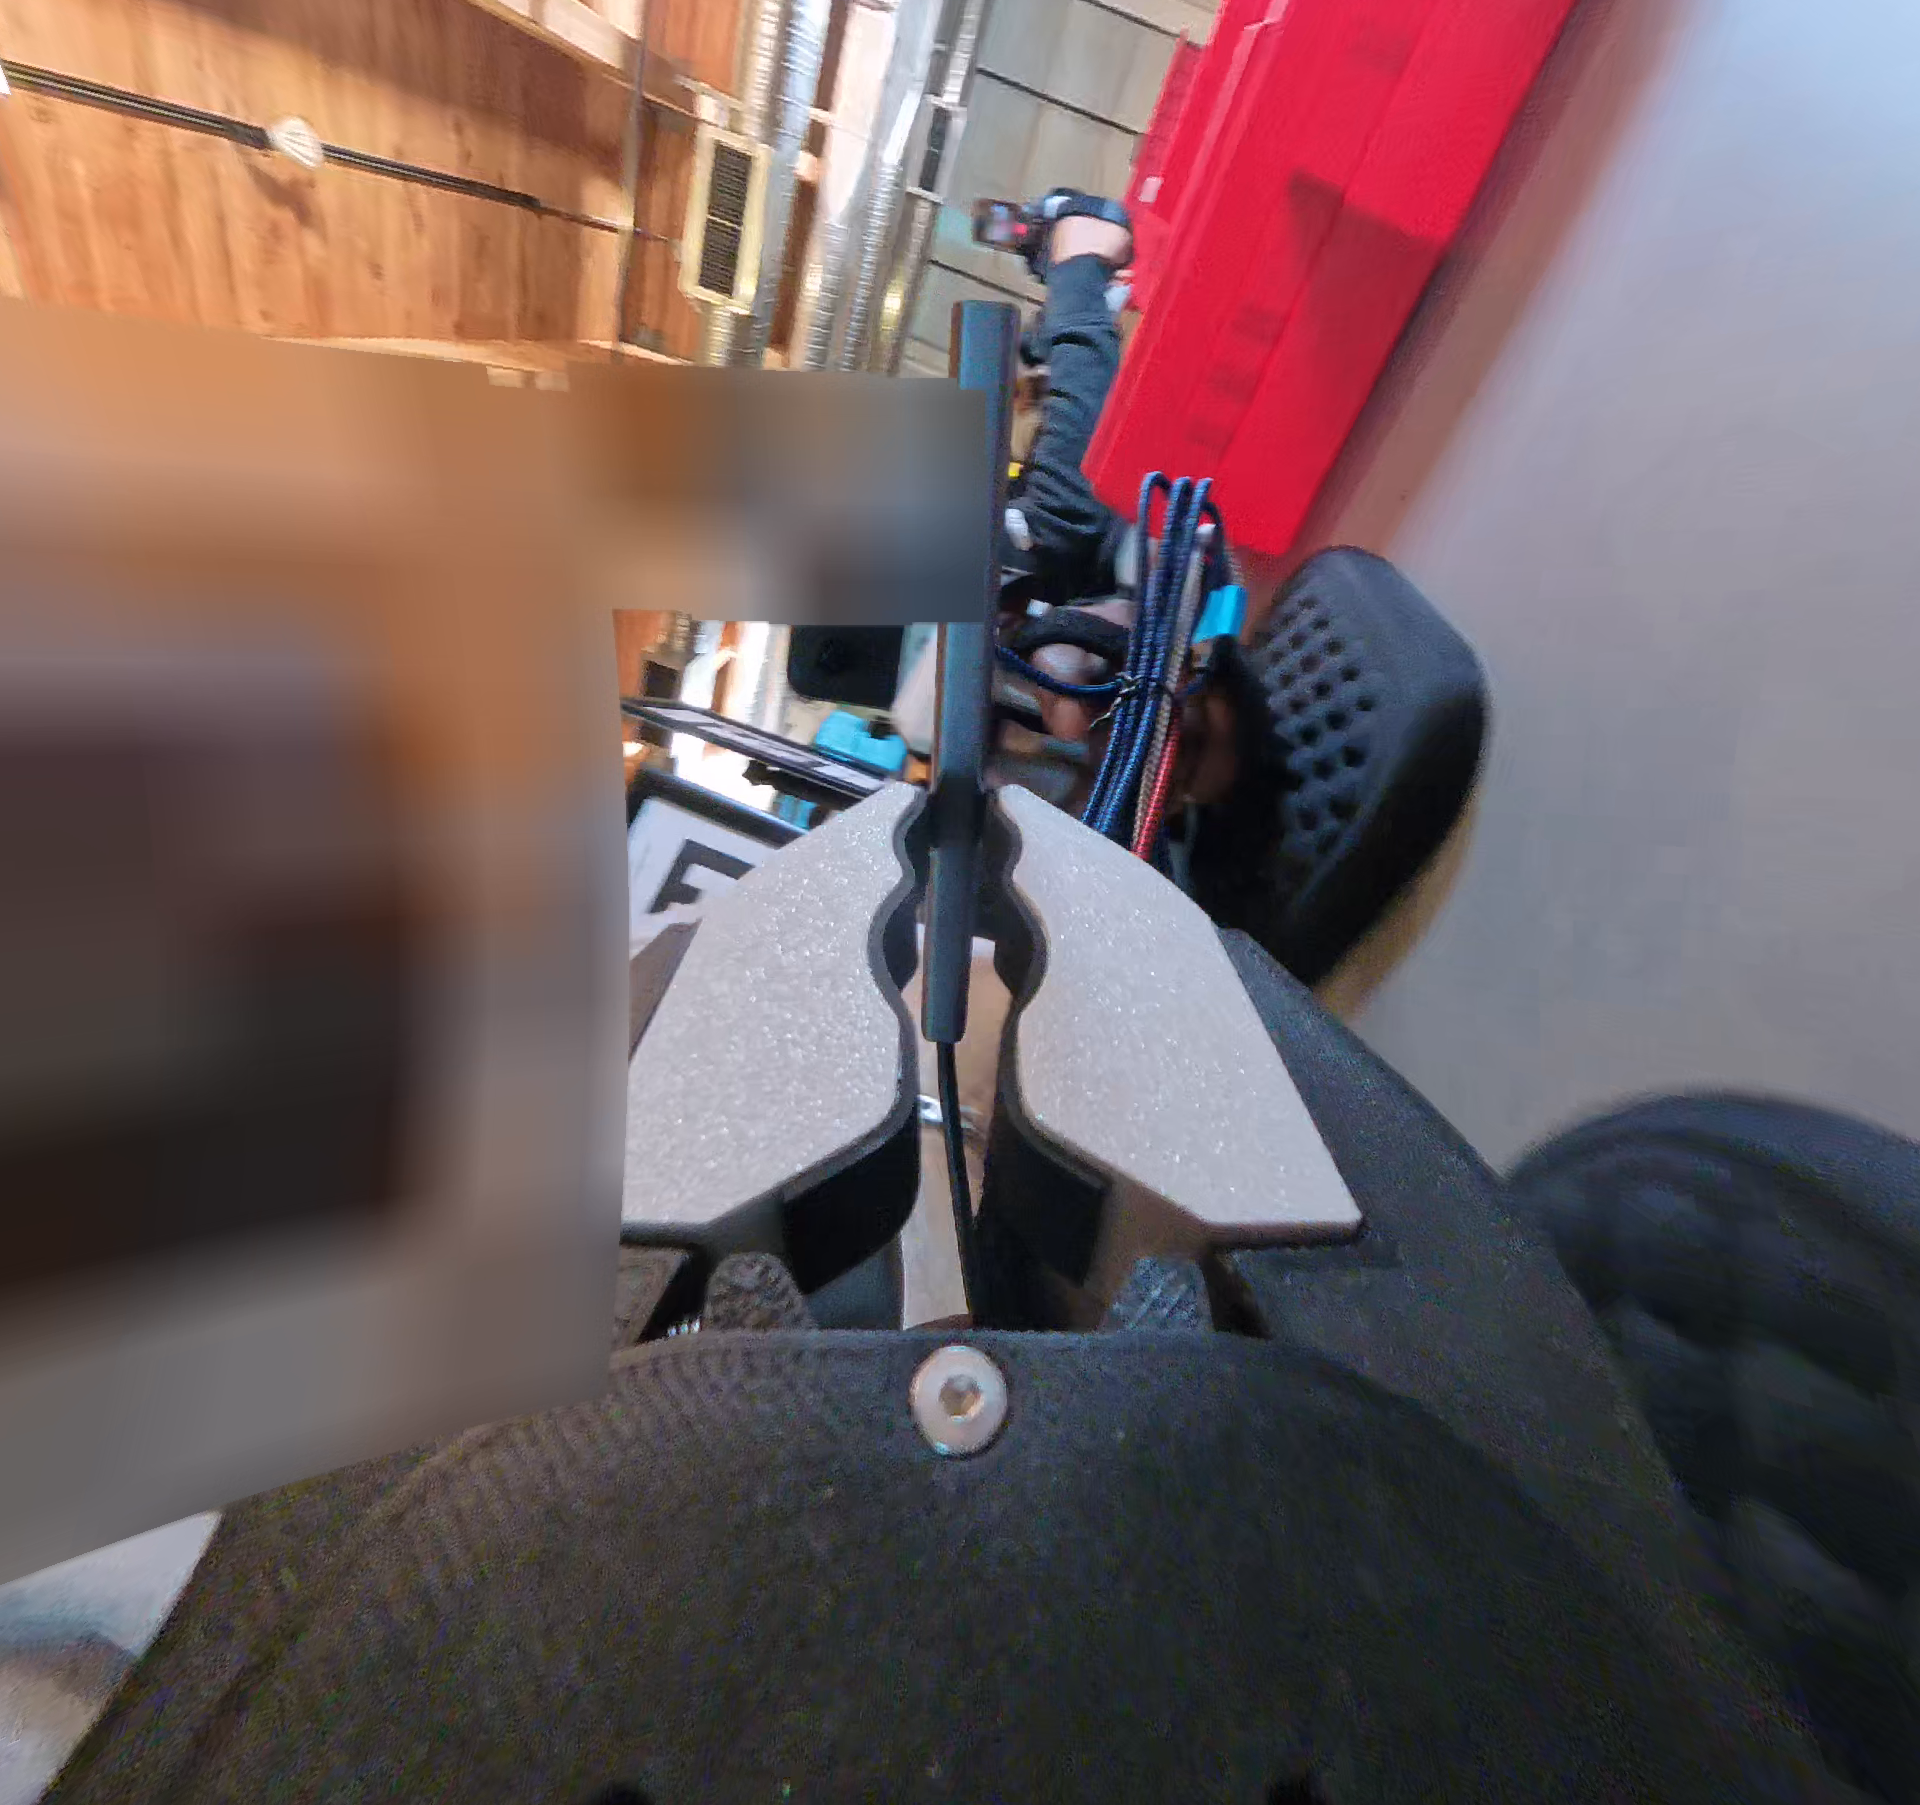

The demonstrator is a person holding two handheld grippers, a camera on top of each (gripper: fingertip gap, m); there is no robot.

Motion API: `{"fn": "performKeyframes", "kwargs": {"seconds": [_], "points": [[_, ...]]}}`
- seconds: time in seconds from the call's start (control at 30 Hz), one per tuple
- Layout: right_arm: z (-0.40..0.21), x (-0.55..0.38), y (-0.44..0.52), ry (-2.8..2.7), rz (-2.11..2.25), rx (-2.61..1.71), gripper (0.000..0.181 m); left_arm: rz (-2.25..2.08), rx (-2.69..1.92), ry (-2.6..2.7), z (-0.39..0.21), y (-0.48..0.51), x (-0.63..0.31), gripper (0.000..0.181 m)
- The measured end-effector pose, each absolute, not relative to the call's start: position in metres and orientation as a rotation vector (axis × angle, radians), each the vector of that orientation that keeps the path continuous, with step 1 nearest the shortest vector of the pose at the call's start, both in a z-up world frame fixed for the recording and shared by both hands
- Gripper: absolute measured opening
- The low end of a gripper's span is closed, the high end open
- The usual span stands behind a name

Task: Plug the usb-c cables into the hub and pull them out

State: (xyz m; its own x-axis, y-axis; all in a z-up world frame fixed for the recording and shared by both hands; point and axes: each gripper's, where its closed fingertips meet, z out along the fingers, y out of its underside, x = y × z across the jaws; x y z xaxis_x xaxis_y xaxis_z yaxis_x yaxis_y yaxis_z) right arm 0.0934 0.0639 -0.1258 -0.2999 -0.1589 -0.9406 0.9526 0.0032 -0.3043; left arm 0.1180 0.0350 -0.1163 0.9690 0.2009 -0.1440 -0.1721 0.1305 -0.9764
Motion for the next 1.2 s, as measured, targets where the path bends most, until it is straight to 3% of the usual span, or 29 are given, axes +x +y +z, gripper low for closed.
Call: {"fn": "performKeyframes", "kwargs": {"seconds": [0.03,0.27,0.4,0.57,0.7,0.8,0.97,1.1,1.2], "points": [[-0.134,0.092,0.071,1.368,-1.467,0.948,0.009,0.274,-1.42,-0.018,-0.117,0.035,0.119,0.012],[-0.207,0.079,0.14,1.846,-1.19,1.225,0.009,0.245,-1.411,0.007,-0.115,0.04,0.125,0.012],[-0.195,0.068,0.147,1.924,-1.306,1.157,0.009,0.246,-1.44,0.018,-0.12,0.046,0.127,0.012],[-0.151,0.063,0.152,2.822,-1.481,0.755,0.009,0.228,-1.395,0.03,-0.114,0.042,0.13,0.012],[-0.152,0.07,0.148,3.711,-1.003,0.015,0.01,0.164,-1.242,0.13,-0.09,0.027,0.151,0.012],[-0.185,0.085,0.138,3.813,-0.836,-0.297,0.009,0.197,-1.221,0.139,-0.084,0.015,0.151,0.012],[-0.205,0.088,0.142,3.825,-0.858,-0.333,0.013,0.204,-1.23,0.146,-0.086,0.016,0.153,0.012],[-0.209,0.078,0.163,3.866,-0.836,-0.275,0.04,0.193,-1.243,0.153,-0.089,0.02,0.154,0.012],[-0.214,0.071,0.176,3.853,-0.933,-0.311,0.044,0.19,-1.235,0.149,-0.088,0.018,0.153,0.012]]}}
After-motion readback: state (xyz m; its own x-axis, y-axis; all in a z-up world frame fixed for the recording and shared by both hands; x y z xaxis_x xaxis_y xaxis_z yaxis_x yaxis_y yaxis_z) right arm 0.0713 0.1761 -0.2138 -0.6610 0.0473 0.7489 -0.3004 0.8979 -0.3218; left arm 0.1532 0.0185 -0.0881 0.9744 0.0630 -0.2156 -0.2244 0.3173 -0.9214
